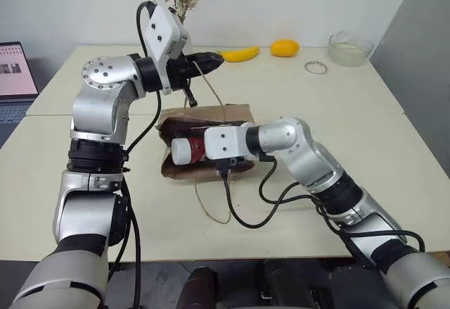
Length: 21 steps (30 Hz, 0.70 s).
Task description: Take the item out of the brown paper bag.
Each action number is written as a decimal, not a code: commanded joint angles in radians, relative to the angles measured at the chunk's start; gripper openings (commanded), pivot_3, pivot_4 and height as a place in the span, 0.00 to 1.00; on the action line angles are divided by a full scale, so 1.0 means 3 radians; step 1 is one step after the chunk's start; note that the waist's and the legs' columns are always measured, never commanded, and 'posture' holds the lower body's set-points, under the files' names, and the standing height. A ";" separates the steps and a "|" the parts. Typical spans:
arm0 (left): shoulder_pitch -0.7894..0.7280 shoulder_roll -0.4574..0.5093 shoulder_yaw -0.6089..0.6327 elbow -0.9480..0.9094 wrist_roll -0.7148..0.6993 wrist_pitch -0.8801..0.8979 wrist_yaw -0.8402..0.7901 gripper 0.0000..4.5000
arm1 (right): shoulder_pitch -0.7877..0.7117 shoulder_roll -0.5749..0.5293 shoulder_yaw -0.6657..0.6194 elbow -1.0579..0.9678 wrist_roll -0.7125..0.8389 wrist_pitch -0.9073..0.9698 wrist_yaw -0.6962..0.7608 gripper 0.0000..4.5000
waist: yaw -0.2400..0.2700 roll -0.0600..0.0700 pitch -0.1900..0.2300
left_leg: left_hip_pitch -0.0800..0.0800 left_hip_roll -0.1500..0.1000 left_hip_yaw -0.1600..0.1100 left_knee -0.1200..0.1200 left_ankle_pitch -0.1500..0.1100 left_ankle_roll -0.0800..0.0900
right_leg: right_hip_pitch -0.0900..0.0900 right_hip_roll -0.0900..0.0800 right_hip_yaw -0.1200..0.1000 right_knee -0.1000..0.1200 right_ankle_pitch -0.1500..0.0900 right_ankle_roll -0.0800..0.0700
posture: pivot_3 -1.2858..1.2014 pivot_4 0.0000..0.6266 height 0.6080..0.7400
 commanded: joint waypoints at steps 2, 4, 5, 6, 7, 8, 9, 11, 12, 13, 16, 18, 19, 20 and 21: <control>-0.0118 0.0025 -0.0006 -0.0023 0.0023 -0.0085 -0.0010 0.00 | -0.0037 -0.0052 -0.0243 -0.0230 0.0312 -0.0006 0.0057 0.44 | 0.0000 0.0000 0.0000 | 0.0000 0.0000 0.0000 0.0000 0.0000 0.0000 | 0.0000 0.0000 0.0000 0.0000 0.0000 0.0000 | 0.52 0.24 1.00; -0.0118 0.0023 -0.0009 -0.0010 0.0030 -0.0093 -0.0009 0.00 | -0.0027 -0.0101 -0.0288 -0.0274 0.0416 0.0011 0.0095 0.44 | 0.0001 0.0000 0.0000 | 0.0000 0.0000 0.0000 0.0000 0.0000 0.0000 | 0.0000 0.0000 0.0000 0.0000 0.0000 0.0000 | 0.52 0.24 1.00; -0.0118 0.0024 -0.0009 -0.0006 0.0032 -0.0097 -0.0009 0.00 | -0.0023 -0.0116 -0.0301 -0.0293 0.0458 0.0020 0.0103 0.44 | 0.0002 0.0000 0.0000 | 0.0000 0.0000 0.0000 0.0000 0.0000 0.0000 | 0.0000 0.0000 0.0000 0.0000 0.0000 0.0000 | 0.52 0.24 1.00; -0.0120 0.0025 -0.0010 0.0004 0.0034 -0.0102 -0.0008 0.00 | -0.0023 -0.0138 -0.0313 -0.0308 0.0494 0.0028 0.0107 0.44 | 0.0002 0.0000 0.0000 | 0.0000 0.0000 0.0000 0.0000 0.0000 0.0000 | 0.0000 0.0000 0.0000 0.0000 0.0000 0.0000 | 0.52 0.24 1.00; -0.0121 0.0027 -0.0011 0.0011 0.0036 -0.0106 -0.0007 0.00 | -0.0022 -0.0158 -0.0321 -0.0319 0.0522 0.0031 0.0110 0.44 | 0.0002 0.0000 0.0000 | 0.0000 0.0000 0.0000 0.0000 0.0000 0.0000 | 0.0000 0.0000 0.0001 0.0000 0.0000 0.0000 | 0.52 0.24 1.00; -0.0124 0.0028 -0.0012 0.0020 0.0038 -0.0112 -0.0005 0.00 | -0.0021 -0.0181 -0.0328 -0.0327 0.0550 0.0035 0.0112 0.44 | 0.0002 0.0000 0.0000 | 0.0000 0.0000 0.0001 0.0000 0.0000 0.0000 | 0.0000 0.0000 0.0000 -0.0001 0.0000 0.0000 | 0.52 0.24 1.00; -0.0128 0.0028 -0.0013 0.0031 0.0040 -0.0116 -0.0003 0.00 | -0.0019 -0.0202 -0.0335 -0.0338 0.0583 0.0039 0.0114 0.44 | 0.0002 0.0000 0.0000 | 0.0000 0.0000 0.0001 0.0000 0.0000 0.0000 | 0.0000 0.0000 0.0000 0.0000 0.0000 0.0000 | 0.52 0.24 1.00; -0.0134 0.0029 -0.0016 0.0052 0.0046 -0.0127 -0.0002 0.00 | -0.0011 -0.0238 -0.0351 -0.0389 0.0672 0.0042 0.0139 0.44 | 0.0002 0.0000 0.0000 | 0.0000 0.0000 0.0000 0.0000 0.0000 0.0000 | 0.0000 0.0000 0.0000 0.0000 0.0000 0.0000 | 0.52 0.24 1.00; -0.0137 0.0029 -0.0016 0.0063 0.0050 -0.0131 0.0000 0.00 | -0.0006 -0.0244 -0.0366 -0.0419 0.0724 0.0060 0.0143 0.44 | 0.0002 0.0000 0.0000 | 0.0000 0.0000 0.0000 0.0000 0.0000 0.0000 | 0.0000 0.0000 0.0000 0.0000 0.0000 0.0000 | 0.52 0.24 1.00; -0.0142 0.0029 -0.0017 0.0076 0.0055 -0.0134 0.0004 0.00 | 0.0002 -0.0257 -0.0384 -0.0457 0.0783 0.0084 0.0156 0.44 | 0.0002 0.0000 0.0000 | 0.0000 0.0000 0.0000 0.0000 0.0000 0.0000 | 0.0000 0.0000 0.0000 0.0000 0.0000 0.0000 | 0.52 0.24 1.00; -0.0155 0.0027 -0.0017 0.0103 0.0063 -0.0124 0.0026 0.00 | 0.0020 -0.0316 -0.0428 -0.0554 0.0935 0.0147 0.0193 0.43 | 0.0002 0.0000 0.0000 | -0.0001 0.0000 0.0000 0.0000 0.0000 0.0000 | 0.0000 0.0000 0.0000 -0.0001 0.0000 0.0000 | 0.52 0.24 1.00; -0.0156 0.0029 -0.0023 0.0118 0.0073 -0.0132 0.0032 0.00 | 0.0013 -0.0363 -0.0469 -0.0579 0.1010 0.0176 0.0205 0.43 | 0.0003 -0.0001 0.0000 | -0.0001 0.0000 0.0000 0.0000 0.0000 0.0000 | 0.0000 0.0000 0.0000 -0.0001 0.0000 0.0000 | 0.52 0.24 1.00; -0.0158 0.0029 -0.0024 0.0123 0.0078 -0.0135 0.0034 0.00 | 0.0005 -0.0387 -0.0482 -0.0568 0.1020 0.0176 0.0199 0.43 | 0.0003 -0.0001 0.0000 | -0.0001 0.0000 0.0000 0.0000 0.0000 0.0000 | 0.0000 0.0000 0.0000 -0.0001 0.0000 0.0000 | 0.52 0.24 1.00; -0.0159 0.0029 -0.0025 0.0127 0.0081 -0.0137 0.0036 0.00 | -0.0001 -0.0405 -0.0487 -0.0561 0.1027 0.0176 0.0192 0.43 | 0.0003 -0.0001 0.0000 | -0.0001 0.0000 0.0000 0.0000 0.0000 0.0000 | 0.0000 0.0000 0.0000 -0.0001 0.0000 0.0000 | 0.52 0.24 1.00; -0.0162 0.0027 -0.0024 0.0131 0.0083 -0.0136 0.0039 0.00 | -0.0006 -0.0423 -0.0482 -0.0539 0.1022 0.0163 0.0176 0.43 | 0.0003 -0.0001 0.0000 | -0.0001 0.0000 0.0001 0.0001 0.0000 0.0000 | 0.0001 0.0000 0.0000 -0.0001 0.0000 0.0000 | 0.52 0.24 1.00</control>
